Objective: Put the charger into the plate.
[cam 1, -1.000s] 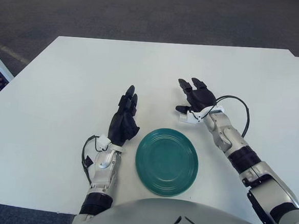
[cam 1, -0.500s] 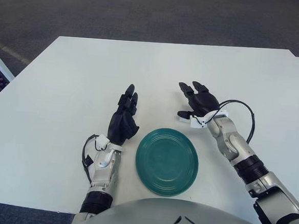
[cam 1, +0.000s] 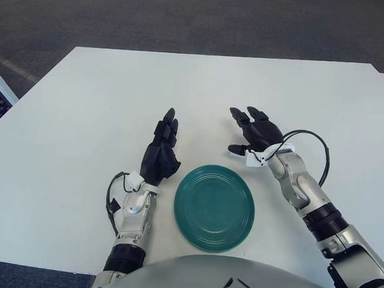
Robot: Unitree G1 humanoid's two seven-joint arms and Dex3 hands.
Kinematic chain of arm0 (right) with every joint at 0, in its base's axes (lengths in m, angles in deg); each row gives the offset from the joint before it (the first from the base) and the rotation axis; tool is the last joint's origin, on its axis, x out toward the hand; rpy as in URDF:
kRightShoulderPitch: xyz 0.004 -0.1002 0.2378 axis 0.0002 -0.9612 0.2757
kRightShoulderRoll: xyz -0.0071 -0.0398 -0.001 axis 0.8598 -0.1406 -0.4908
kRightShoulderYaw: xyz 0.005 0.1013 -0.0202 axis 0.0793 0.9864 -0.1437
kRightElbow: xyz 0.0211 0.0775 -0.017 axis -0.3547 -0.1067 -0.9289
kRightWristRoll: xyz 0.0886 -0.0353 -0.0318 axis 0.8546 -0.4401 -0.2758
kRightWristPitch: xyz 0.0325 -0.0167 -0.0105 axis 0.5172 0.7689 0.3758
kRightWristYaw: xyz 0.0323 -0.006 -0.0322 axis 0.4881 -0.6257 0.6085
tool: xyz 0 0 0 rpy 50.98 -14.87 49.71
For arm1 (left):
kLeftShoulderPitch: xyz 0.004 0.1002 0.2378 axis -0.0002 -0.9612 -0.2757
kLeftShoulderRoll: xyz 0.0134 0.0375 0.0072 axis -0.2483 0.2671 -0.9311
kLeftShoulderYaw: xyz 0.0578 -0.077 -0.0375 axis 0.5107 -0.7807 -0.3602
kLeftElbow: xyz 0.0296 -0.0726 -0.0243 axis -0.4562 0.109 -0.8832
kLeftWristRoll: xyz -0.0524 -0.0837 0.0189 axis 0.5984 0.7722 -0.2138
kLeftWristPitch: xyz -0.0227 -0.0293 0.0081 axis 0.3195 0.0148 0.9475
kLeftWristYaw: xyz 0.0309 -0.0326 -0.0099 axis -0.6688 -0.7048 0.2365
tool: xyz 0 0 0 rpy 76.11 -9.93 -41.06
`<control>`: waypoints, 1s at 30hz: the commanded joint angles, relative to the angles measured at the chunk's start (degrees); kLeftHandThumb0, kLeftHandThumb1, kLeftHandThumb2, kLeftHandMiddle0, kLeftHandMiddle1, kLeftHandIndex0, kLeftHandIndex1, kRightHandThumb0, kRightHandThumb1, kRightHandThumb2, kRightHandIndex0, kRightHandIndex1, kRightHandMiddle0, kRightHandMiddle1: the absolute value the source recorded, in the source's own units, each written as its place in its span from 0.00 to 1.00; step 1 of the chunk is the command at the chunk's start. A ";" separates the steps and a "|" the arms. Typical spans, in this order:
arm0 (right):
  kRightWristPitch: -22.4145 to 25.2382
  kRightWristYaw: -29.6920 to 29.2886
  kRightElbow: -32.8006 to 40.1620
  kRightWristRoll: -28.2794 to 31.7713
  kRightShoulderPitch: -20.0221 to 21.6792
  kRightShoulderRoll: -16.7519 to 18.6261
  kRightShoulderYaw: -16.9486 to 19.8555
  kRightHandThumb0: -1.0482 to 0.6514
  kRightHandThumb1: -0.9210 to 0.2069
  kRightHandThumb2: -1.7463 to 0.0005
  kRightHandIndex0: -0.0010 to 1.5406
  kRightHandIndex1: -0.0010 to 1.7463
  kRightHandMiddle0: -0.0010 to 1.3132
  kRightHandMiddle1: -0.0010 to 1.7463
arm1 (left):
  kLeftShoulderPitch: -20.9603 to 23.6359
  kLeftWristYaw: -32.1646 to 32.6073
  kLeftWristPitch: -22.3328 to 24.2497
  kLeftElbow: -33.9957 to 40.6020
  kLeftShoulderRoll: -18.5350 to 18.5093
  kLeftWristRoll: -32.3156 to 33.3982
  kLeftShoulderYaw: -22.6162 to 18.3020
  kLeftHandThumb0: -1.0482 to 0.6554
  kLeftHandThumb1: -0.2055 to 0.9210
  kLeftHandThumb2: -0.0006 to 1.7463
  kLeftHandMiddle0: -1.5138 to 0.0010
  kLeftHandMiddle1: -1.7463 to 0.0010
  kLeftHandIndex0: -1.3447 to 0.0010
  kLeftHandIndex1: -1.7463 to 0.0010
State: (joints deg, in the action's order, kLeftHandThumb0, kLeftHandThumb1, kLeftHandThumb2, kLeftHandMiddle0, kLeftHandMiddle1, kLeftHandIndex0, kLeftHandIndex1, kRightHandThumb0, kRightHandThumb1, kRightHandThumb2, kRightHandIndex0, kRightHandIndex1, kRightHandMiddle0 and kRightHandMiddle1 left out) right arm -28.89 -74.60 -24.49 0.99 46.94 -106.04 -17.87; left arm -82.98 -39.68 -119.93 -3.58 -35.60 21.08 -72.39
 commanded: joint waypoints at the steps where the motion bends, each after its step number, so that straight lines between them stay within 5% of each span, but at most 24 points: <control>1: 0.25 0.52 0.54 0.06 -0.78 -0.32 0.40 0.05 0.00 0.60 0.01 0.00 0.00 0.05 | -4.75 0.01 -0.13 -6.75 2.70 2.20 -0.20 0.04 1.00 0.59 0.97 1.00 1.00 0.89; 24: -0.49 -2.53 -6.18 -1.12 -1.72 0.23 -1.77 0.01 0.00 0.56 0.00 0.00 0.00 0.00 | -6.10 0.04 1.10 -3.66 2.76 2.61 0.49 0.04 1.00 0.58 0.99 1.00 1.00 0.90; 30: -1.81 -6.19 -13.62 -0.68 -1.04 1.38 -2.84 0.02 0.00 0.57 0.00 0.00 0.00 0.00 | -6.65 0.50 2.24 -2.61 2.63 2.15 0.84 0.04 1.00 0.58 0.99 1.00 1.00 0.89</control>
State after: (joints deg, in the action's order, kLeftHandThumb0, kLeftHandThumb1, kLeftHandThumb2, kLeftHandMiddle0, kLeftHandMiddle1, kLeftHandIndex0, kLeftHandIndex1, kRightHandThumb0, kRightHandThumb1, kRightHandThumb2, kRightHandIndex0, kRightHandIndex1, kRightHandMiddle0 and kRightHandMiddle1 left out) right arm -30.65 -80.19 -33.83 0.67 46.16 -105.26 -19.59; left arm -83.86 -39.95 -118.59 -2.36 -35.61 22.19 -72.29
